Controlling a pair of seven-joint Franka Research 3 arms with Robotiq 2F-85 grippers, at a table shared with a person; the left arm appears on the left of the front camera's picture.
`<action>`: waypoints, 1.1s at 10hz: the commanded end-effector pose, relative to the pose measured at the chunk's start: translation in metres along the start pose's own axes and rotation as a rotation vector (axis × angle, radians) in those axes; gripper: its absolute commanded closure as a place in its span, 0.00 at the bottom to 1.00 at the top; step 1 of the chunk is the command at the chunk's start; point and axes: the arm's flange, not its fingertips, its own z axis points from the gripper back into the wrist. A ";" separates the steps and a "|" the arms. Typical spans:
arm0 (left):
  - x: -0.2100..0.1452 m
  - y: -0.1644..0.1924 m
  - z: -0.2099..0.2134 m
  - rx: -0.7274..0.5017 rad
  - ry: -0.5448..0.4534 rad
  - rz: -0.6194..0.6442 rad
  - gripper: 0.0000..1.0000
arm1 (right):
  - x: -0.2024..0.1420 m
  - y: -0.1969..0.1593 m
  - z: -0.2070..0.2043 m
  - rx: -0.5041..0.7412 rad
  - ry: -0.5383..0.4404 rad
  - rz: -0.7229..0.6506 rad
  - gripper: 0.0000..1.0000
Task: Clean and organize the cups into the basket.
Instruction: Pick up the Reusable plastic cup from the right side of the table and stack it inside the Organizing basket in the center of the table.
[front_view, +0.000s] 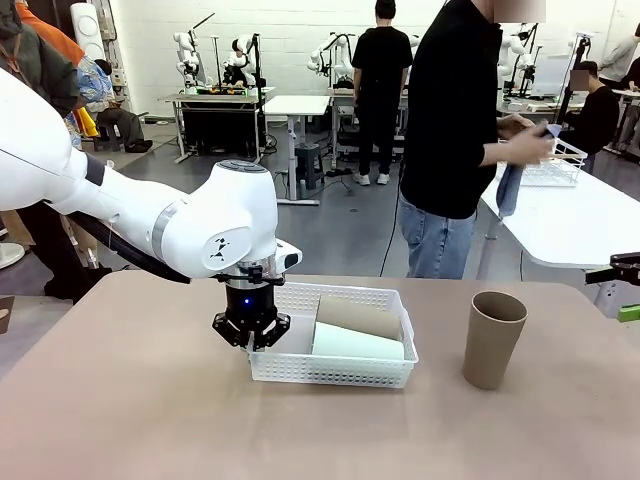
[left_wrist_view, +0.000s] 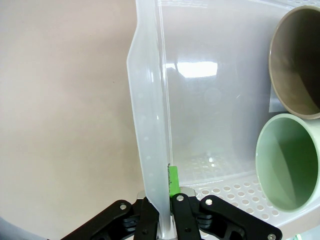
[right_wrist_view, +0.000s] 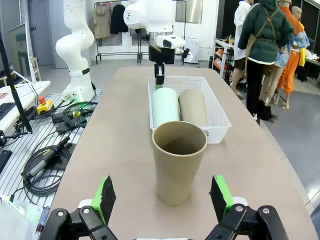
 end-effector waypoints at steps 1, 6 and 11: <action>-0.001 0.000 -0.001 0.004 0.000 -0.001 1.00 | 0.001 0.005 -0.001 0.005 0.004 -0.018 0.00; -0.001 0.000 -0.001 0.004 0.000 -0.001 1.00 | 0.001 0.005 -0.001 0.005 0.004 -0.018 0.00; -0.001 0.000 -0.001 0.004 0.000 -0.001 1.00 | 0.001 0.005 -0.001 0.005 0.004 -0.018 0.00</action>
